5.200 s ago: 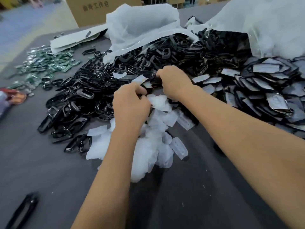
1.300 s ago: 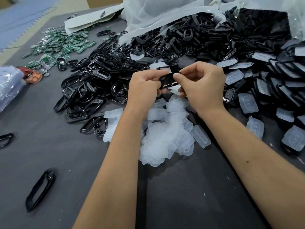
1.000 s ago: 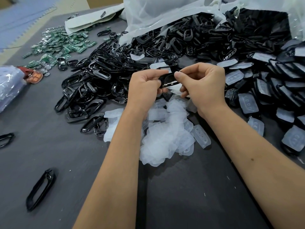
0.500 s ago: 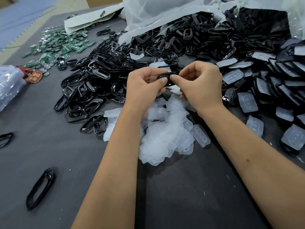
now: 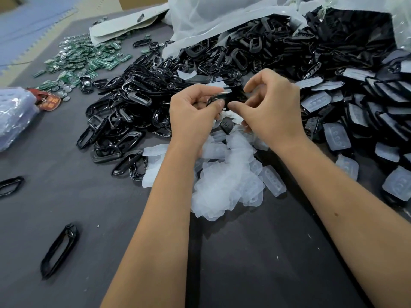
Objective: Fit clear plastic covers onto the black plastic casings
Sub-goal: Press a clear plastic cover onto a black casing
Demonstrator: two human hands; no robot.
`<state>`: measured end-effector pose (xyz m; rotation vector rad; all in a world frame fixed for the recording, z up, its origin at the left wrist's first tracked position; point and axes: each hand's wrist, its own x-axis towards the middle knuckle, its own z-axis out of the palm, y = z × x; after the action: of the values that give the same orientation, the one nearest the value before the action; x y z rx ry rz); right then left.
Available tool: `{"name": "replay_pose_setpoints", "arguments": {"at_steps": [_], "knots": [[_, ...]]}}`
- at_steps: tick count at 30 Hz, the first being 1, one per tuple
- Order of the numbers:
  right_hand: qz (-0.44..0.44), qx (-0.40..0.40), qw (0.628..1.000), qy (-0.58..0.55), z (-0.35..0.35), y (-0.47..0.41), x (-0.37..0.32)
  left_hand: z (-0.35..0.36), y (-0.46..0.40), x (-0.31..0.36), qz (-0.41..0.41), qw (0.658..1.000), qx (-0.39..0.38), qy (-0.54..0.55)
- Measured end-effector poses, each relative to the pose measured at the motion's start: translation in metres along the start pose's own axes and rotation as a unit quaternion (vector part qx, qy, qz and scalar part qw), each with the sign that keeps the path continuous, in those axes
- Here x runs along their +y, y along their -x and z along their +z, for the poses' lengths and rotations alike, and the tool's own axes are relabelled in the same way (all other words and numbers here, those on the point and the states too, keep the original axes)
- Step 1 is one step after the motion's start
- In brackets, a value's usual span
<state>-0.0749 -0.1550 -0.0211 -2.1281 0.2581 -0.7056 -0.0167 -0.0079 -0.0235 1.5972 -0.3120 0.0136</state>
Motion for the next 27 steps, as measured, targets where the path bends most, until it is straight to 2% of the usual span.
{"name": "replay_pose_setpoints", "arguments": {"at_steps": [2,4,6,8,13,18,20,23,27], "knots": [[-0.087,-0.047,0.994,0.054,-0.001,0.003,-0.007,0.000,-0.003,0.000,-0.007,0.996,0.087,0.005],[-0.153,-0.184,0.967,0.088,0.002,0.007,-0.014,-0.002,-0.005,0.000,-0.031,0.985,0.164,0.036],[-0.160,-0.297,0.929,0.150,0.007,0.011,-0.020,-0.005,-0.006,0.000,-0.053,0.976,0.197,0.079],[-0.140,-0.330,0.918,0.167,0.009,0.011,-0.020,-0.007,-0.006,0.001,-0.059,0.971,0.204,0.108],[-0.090,-0.318,0.944,0.004,0.001,0.006,-0.016,-0.005,-0.007,0.006,-0.025,0.973,0.192,0.121],[-0.057,-0.292,0.951,-0.085,-0.003,0.003,-0.010,0.003,-0.005,-0.005,0.014,0.986,0.152,-0.068],[-0.037,-0.283,0.950,-0.128,-0.004,0.003,-0.007,0.005,-0.004,-0.007,0.014,0.984,0.153,-0.093],[0.019,-0.247,0.952,-0.181,-0.004,0.004,-0.002,0.003,-0.007,-0.009,-0.006,0.985,0.160,-0.059],[0.072,-0.186,0.960,-0.198,-0.002,0.005,0.000,-0.001,-0.004,-0.005,-0.002,0.987,0.156,0.036]]}}
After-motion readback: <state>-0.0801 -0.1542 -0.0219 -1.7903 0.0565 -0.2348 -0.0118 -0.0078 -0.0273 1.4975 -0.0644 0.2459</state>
